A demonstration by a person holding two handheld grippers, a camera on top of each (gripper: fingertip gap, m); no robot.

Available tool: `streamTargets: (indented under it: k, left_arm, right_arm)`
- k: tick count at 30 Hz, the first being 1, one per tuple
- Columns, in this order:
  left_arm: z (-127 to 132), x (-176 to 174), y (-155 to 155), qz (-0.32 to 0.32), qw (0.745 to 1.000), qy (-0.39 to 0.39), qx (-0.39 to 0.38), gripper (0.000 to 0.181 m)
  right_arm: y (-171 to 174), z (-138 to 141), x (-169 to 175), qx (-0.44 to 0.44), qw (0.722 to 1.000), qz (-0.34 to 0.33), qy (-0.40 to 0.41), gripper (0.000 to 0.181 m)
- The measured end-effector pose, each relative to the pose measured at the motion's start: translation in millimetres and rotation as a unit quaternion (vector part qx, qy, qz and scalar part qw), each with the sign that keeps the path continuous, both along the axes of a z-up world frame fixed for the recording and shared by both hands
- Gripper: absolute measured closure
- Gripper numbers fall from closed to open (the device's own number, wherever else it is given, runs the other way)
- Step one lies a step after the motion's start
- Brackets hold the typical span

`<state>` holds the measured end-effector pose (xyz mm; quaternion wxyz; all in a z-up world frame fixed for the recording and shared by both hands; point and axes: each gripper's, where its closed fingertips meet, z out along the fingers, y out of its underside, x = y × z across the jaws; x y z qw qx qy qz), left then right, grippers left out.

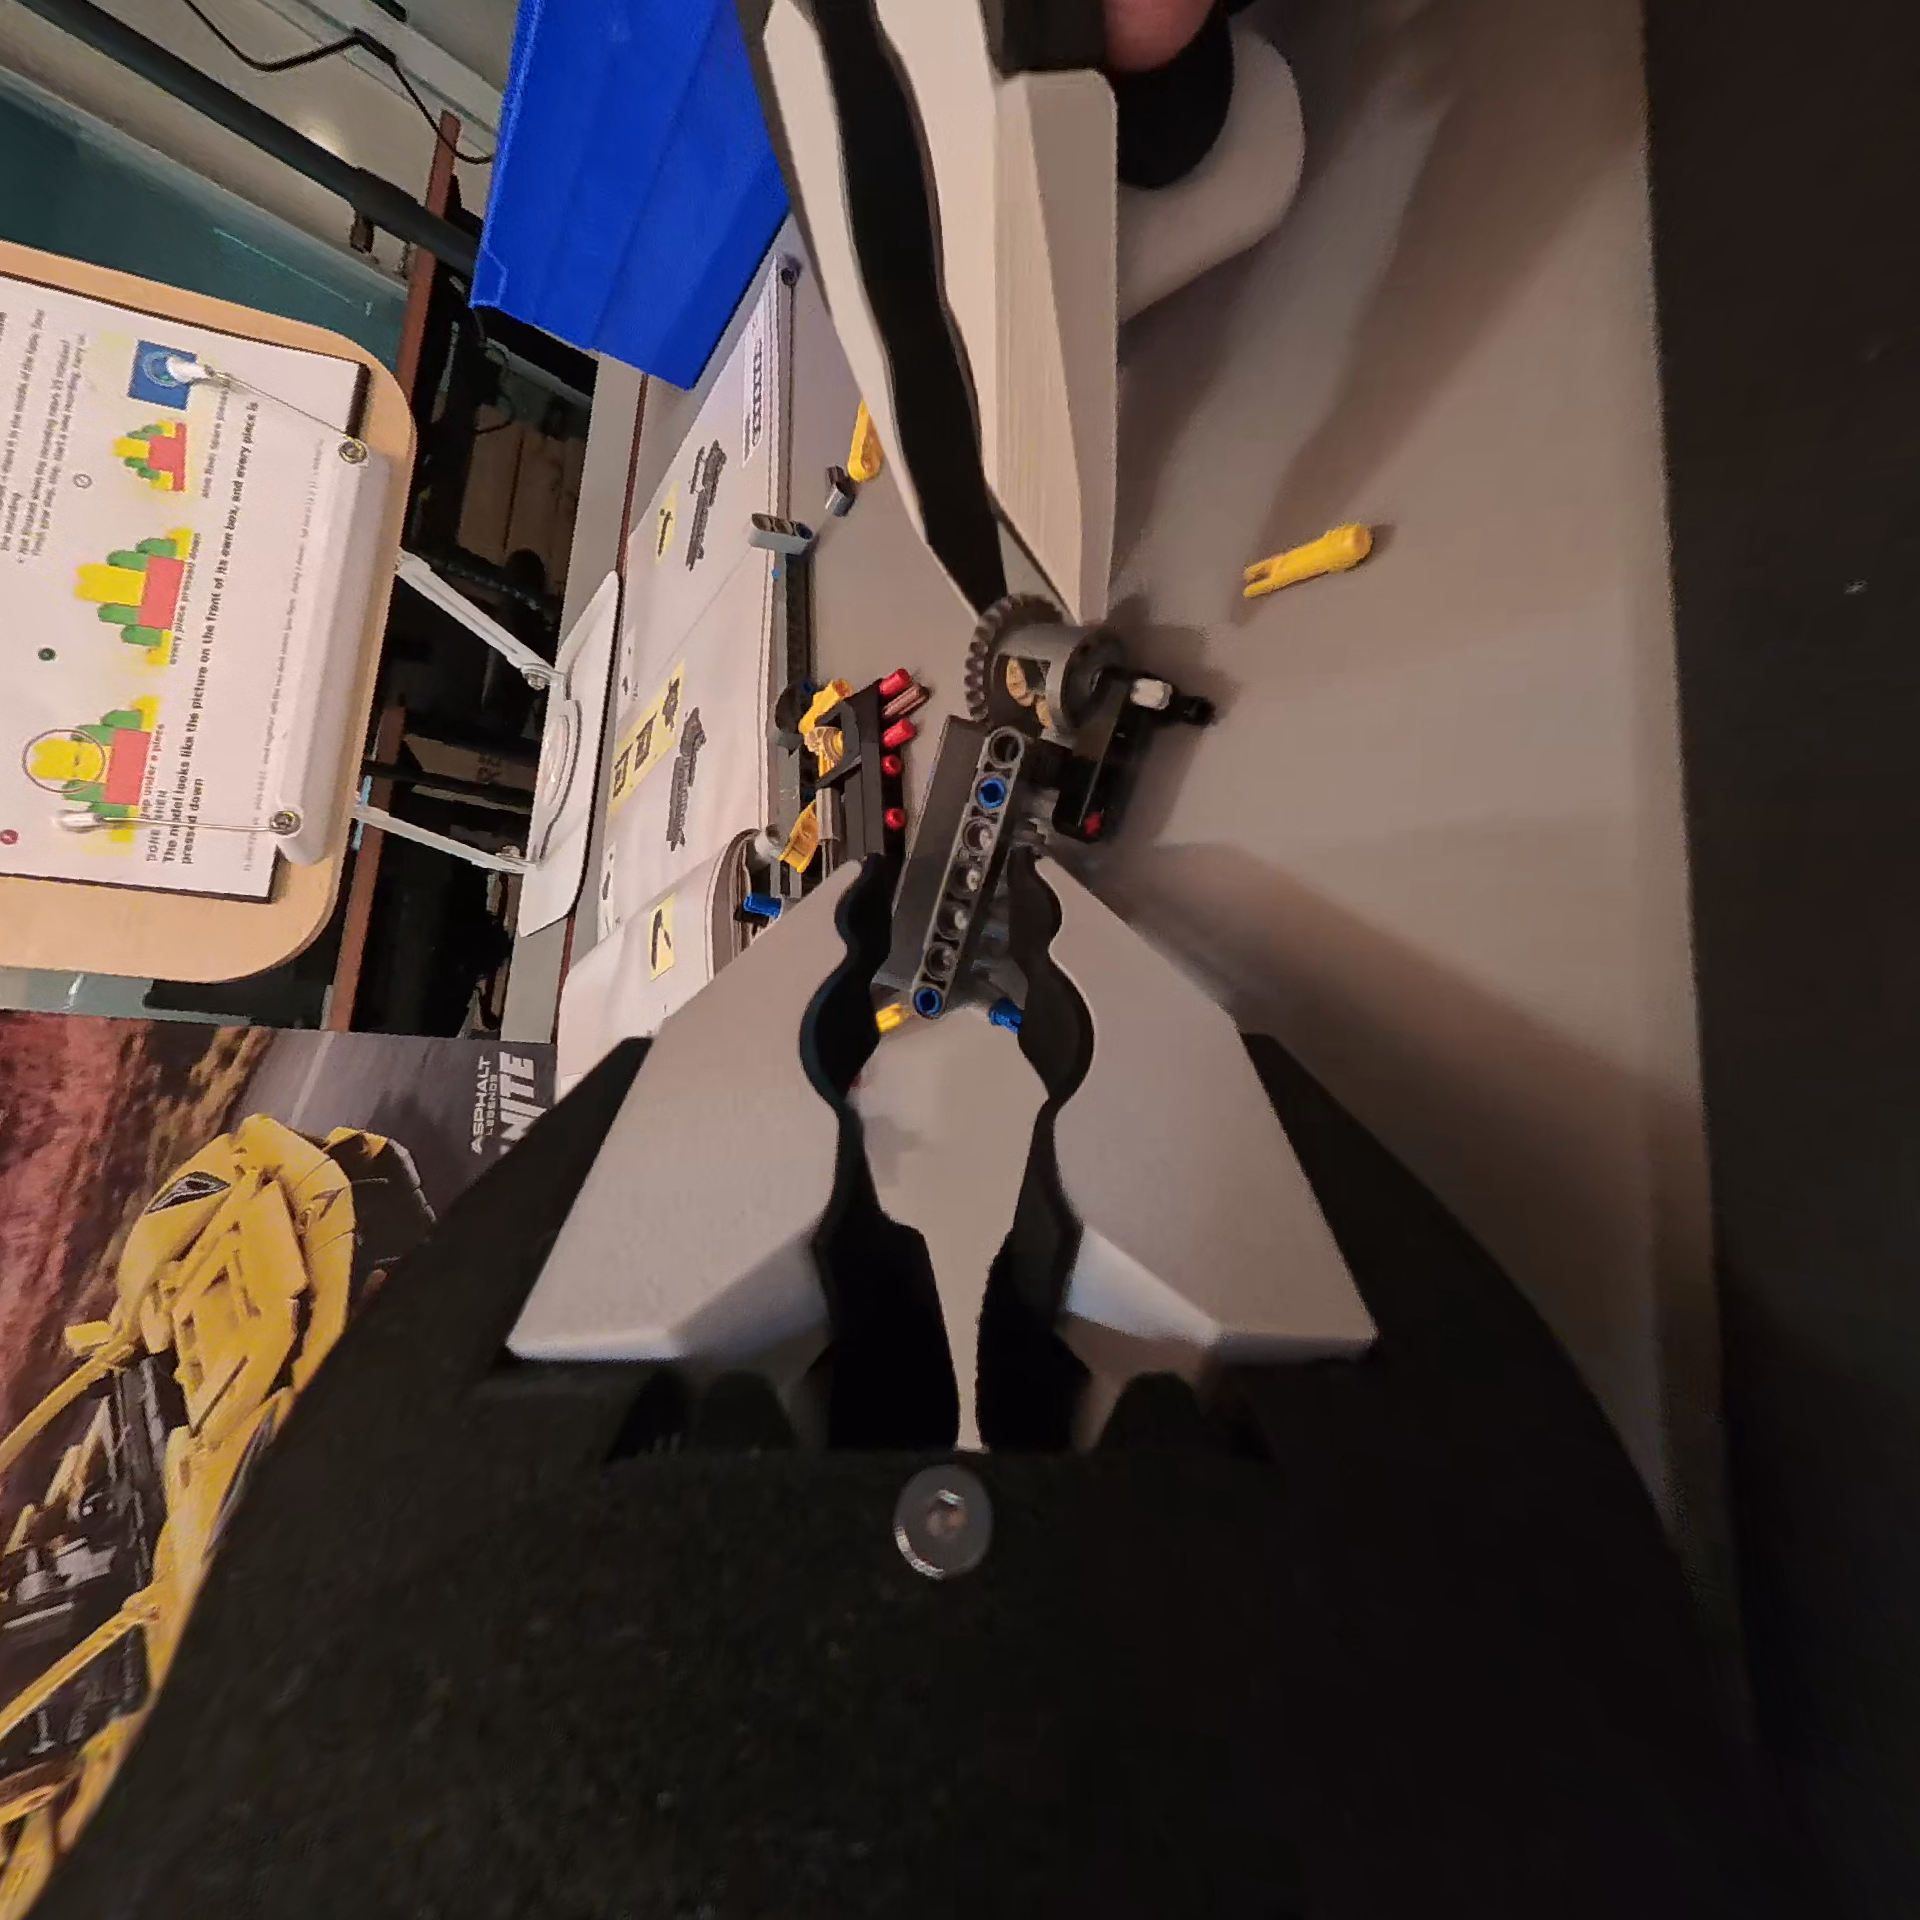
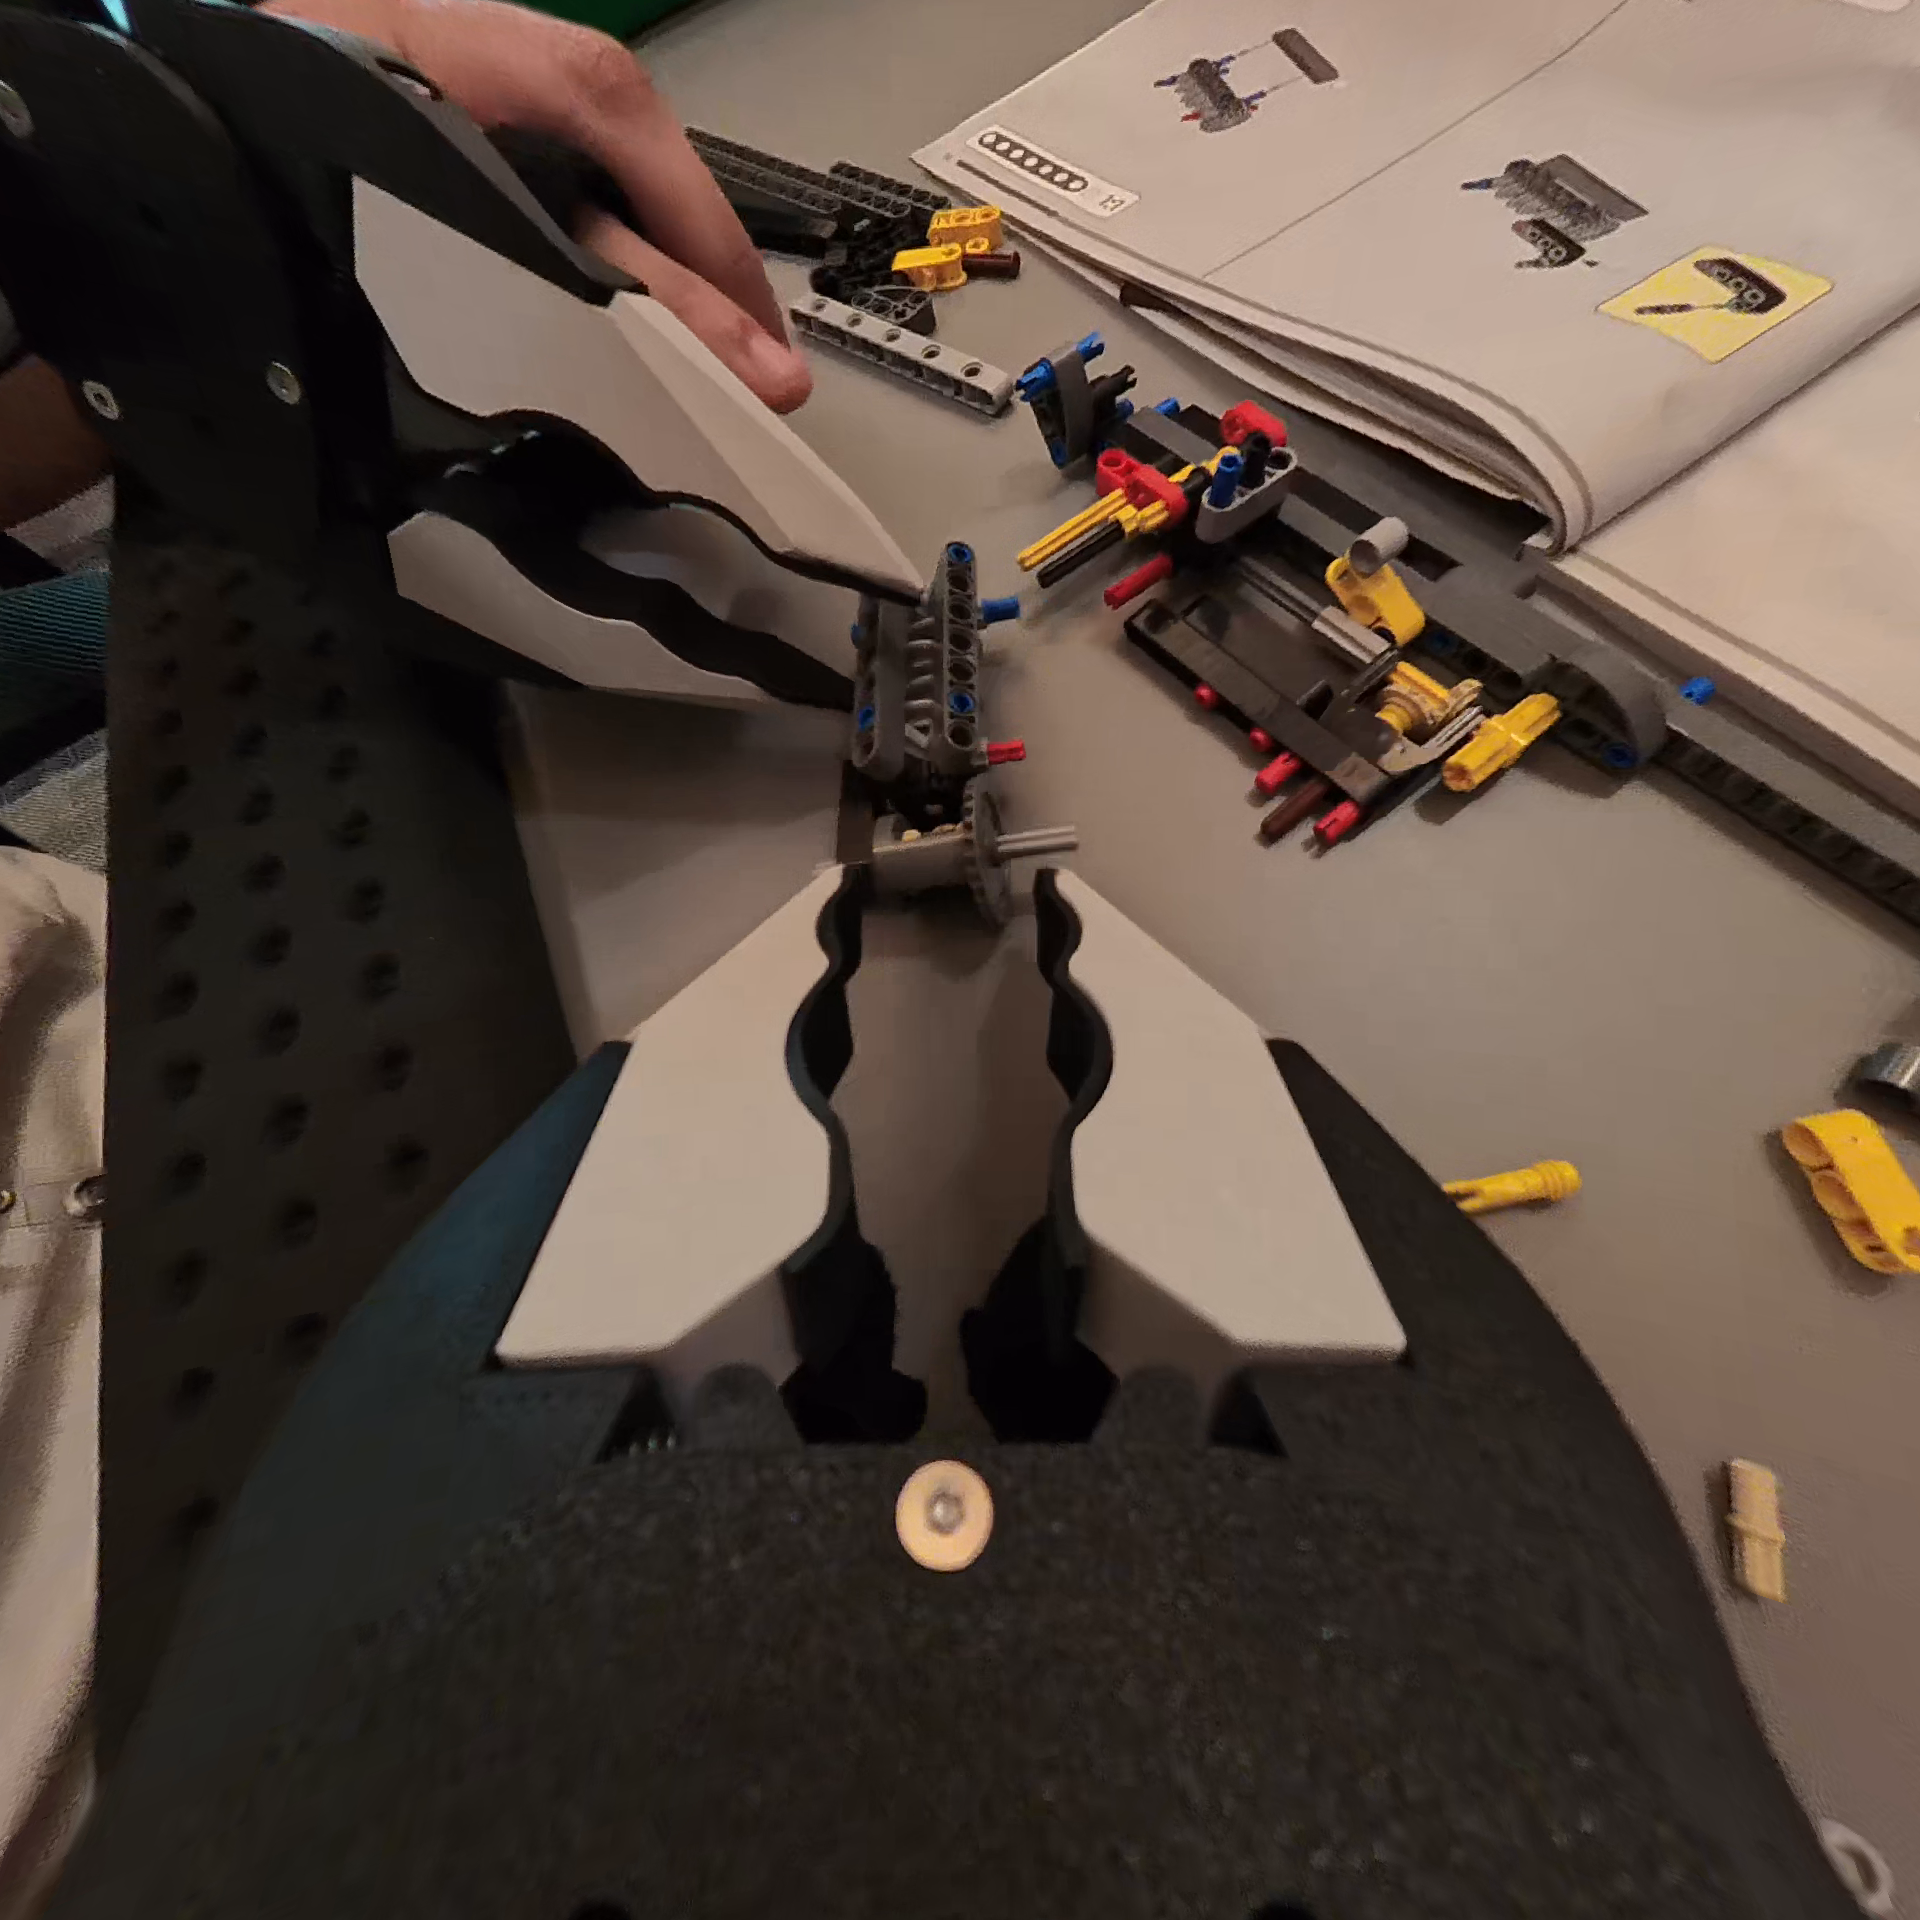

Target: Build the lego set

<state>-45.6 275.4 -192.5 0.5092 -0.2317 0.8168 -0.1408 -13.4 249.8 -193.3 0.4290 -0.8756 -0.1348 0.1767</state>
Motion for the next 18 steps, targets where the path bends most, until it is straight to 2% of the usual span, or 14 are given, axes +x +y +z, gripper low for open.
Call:
streamTargets:
  k: [4, 7, 9, 11, 13, 14, 16, 18]
  left_arm:
    - [9.3, -4.1, -1.3, 0.003, 0.999, -0.011, -0.044, 0.159]
    - [33.2, -1.2, 12.6, 0.038, 0.985, -0.036, -0.162, 0.159]
    - [55.5, 5.6, 30.5, 0.076, 0.96, -0.052, -0.264, 0.162]
    - [75.5, 12.7, 45.6, 0.099, 0.922, -0.052, -0.371, 0.163]
    - [84.8, 21.2, 62.2, 0.129, 0.883, -0.033, -0.451, 0.162]
    - [86.1, 26.0, 69.0, 0.139, 0.867, -0.02, -0.479, 0.157]
    - [87.6, 36.8, 81.4, 0.15, 0.845, -0.012, -0.513, 0.153]
    - [90.5, 49.4, 98.2, 0.16, 0.83, -0.04, -0.532, 0.152]
  right_arm:
    - [-7.9, 17.5, 20.0, 0.049, 0.998, -0.039, 0.01, 0.147]
    - [-2.8, 37.8, 75.6, 0.116, 0.98, -0.163, 0.002, 0.147]
    - [-5.2, 53.2, 113.7, 0.145, 0.96, -0.24, -0.017, 0.147]
    - [-12.3, 57.2, 148.5, 0.133, 0.938, -0.317, -0.039, 0.148]
    - [-13.8, 52.3, 168.3, 0.1, 0.931, -0.346, -0.049, 0.145]
    - [-12.6, 49.3, 177.0, 0.086, 0.927, -0.361, -0.049, 0.139]
    - [-8.1, 43.4, 191.7, 0.072, 0.92, -0.382, -0.051, 0.141]
    - [-3.0, 39.8, 200.8, 0.083, 0.914, -0.393, -0.059, 0.143]
